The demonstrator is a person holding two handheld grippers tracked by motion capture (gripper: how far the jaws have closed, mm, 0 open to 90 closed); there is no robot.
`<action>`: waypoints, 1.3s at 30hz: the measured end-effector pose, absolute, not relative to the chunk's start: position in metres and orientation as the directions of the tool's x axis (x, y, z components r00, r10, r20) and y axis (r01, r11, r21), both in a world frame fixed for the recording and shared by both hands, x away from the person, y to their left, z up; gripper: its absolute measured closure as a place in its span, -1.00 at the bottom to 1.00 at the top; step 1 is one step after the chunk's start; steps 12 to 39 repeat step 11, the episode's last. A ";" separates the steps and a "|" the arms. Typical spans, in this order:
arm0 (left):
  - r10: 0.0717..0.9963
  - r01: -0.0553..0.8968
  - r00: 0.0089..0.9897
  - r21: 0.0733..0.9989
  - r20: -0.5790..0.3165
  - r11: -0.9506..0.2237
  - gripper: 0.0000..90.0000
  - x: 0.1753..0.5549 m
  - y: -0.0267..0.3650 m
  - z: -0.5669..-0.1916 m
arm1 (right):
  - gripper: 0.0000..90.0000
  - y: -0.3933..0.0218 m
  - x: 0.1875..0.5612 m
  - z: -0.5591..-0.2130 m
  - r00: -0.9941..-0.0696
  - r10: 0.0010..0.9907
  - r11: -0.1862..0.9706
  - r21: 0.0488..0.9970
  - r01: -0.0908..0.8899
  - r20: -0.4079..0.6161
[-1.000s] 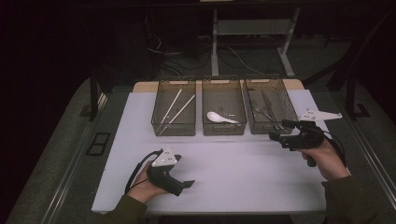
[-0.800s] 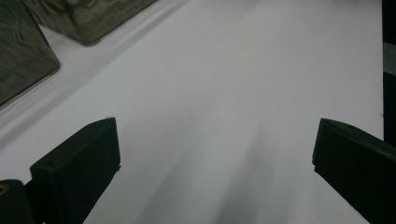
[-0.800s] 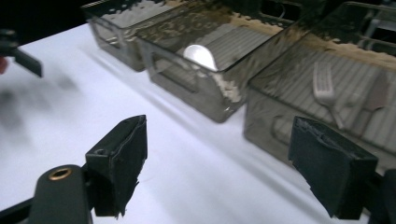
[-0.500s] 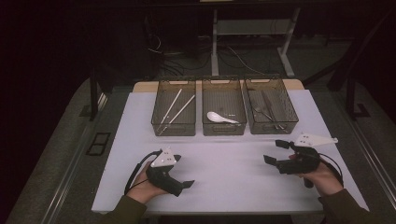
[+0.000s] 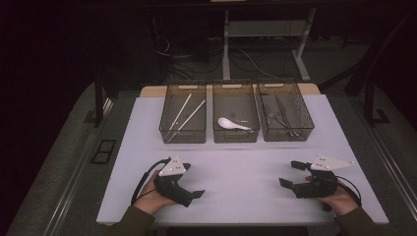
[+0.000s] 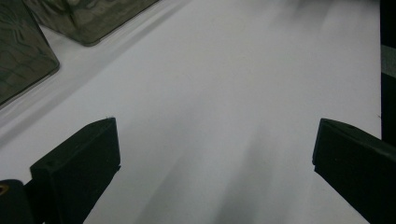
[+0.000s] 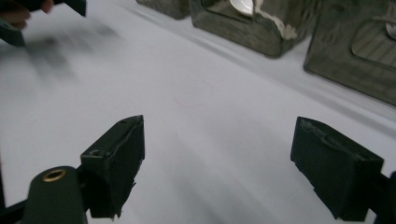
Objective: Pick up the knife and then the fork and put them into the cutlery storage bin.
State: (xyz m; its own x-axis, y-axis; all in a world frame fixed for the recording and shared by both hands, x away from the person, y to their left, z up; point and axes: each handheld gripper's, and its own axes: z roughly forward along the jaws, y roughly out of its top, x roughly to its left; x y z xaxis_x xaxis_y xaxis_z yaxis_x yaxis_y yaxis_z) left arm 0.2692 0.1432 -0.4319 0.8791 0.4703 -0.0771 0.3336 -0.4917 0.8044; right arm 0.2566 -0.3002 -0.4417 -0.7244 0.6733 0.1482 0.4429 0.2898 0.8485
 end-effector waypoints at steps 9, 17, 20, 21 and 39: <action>0.475 0.337 0.876 0.807 -0.080 -0.486 -0.99 0.269 0.144 -0.432 | -0.70 -0.306 0.256 -0.442 -0.711 0.685 0.267 0.855 0.444 0.156; 0.475 0.337 0.876 0.807 -0.080 -0.485 -0.99 0.269 0.144 -0.432 | -0.70 -0.306 0.256 -0.442 -0.712 0.685 0.270 0.855 0.442 0.152; 0.475 0.337 0.876 0.807 -0.080 -0.485 -0.99 0.269 0.144 -0.432 | -0.70 -0.306 0.256 -0.442 -0.712 0.685 0.270 0.855 0.442 0.152; 0.475 0.337 0.876 0.807 -0.080 -0.485 -0.99 0.269 0.144 -0.432 | -0.70 -0.306 0.256 -0.442 -0.712 0.685 0.270 0.855 0.442 0.152; 0.475 0.337 0.876 0.807 -0.080 -0.485 -0.99 0.269 0.144 -0.432 | -0.70 -0.306 0.256 -0.442 -0.712 0.685 0.270 0.855 0.442 0.152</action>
